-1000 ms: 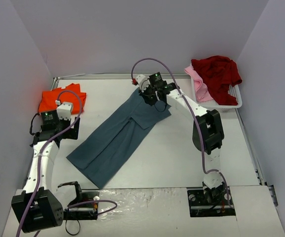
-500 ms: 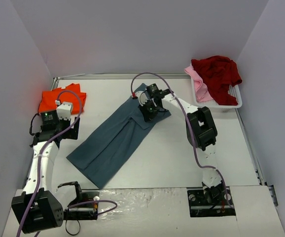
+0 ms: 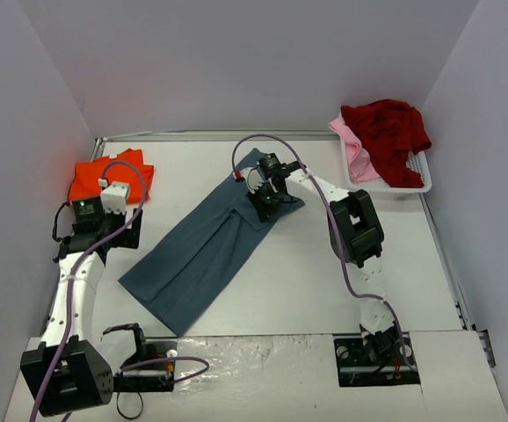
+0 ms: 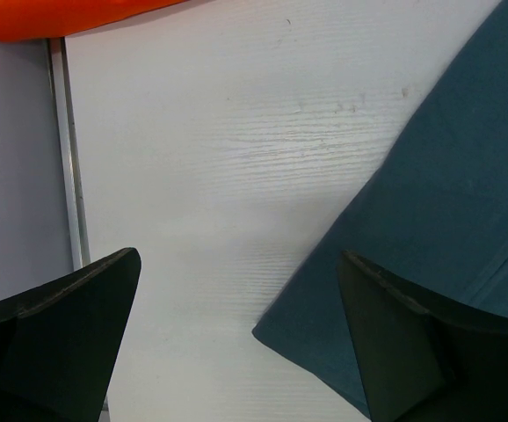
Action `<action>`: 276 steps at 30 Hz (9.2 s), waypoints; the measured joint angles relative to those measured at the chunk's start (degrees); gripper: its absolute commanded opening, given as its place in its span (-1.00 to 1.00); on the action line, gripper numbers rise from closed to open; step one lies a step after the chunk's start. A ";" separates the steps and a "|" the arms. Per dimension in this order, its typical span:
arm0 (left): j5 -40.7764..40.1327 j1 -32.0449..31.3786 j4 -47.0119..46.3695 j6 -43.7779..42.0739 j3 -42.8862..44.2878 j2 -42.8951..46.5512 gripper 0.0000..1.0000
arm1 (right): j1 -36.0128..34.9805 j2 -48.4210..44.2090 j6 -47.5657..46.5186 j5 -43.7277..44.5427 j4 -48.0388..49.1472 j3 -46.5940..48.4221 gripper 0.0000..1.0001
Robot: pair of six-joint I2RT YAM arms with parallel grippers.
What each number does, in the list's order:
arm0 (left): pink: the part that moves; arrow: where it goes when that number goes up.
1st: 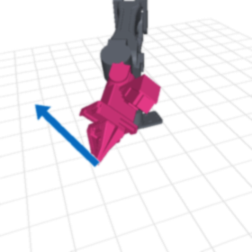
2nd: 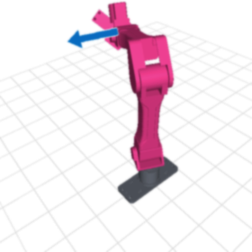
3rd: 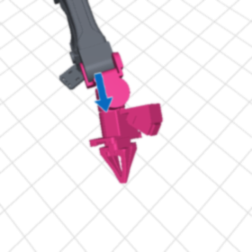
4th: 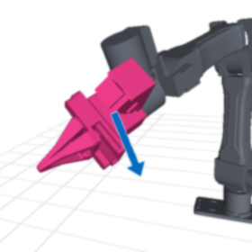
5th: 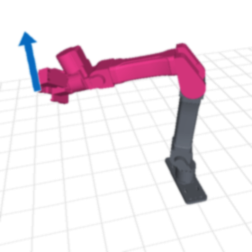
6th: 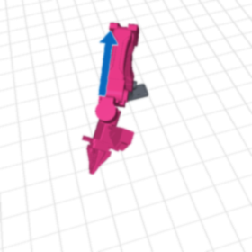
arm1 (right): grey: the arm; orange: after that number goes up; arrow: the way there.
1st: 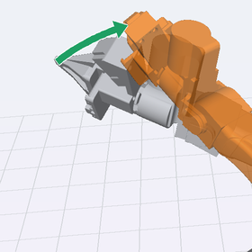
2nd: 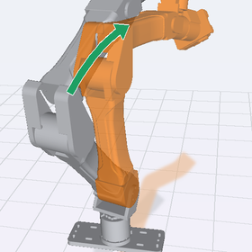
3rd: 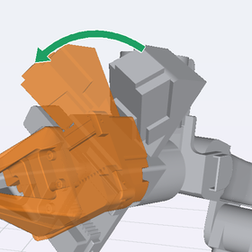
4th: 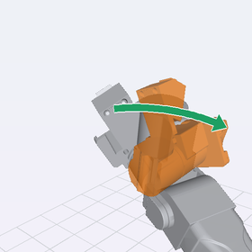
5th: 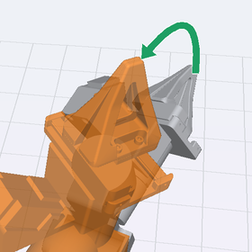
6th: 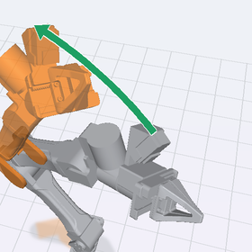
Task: Fold and stack the t-shirts
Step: Rotate the tshirt 90 degrees
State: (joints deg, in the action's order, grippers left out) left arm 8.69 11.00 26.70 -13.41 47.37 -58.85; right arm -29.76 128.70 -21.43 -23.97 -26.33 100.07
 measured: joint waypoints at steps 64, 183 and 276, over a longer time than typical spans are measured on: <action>2.03 0.00 0.00 0.20 0.00 -2.25 0.89 | -0.37 -12.63 -4.50 13.99 0.07 11.04 -0.60; -5.07 9.11 0.24 8.48 3.19 -9.62 0.89 | -30.03 -4.46 -10.14 8.11 -19.08 5.70 -0.93; -2.54 9.27 0.42 8.07 3.63 -7.67 0.89 | -4.85 2.73 -11.72 8.98 -16.02 14.58 -1.00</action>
State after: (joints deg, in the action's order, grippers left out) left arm 6.15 20.27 27.11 -5.34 51.00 -66.52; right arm -34.61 131.44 -33.15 -14.98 -42.35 114.65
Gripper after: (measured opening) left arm 0.945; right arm 0.001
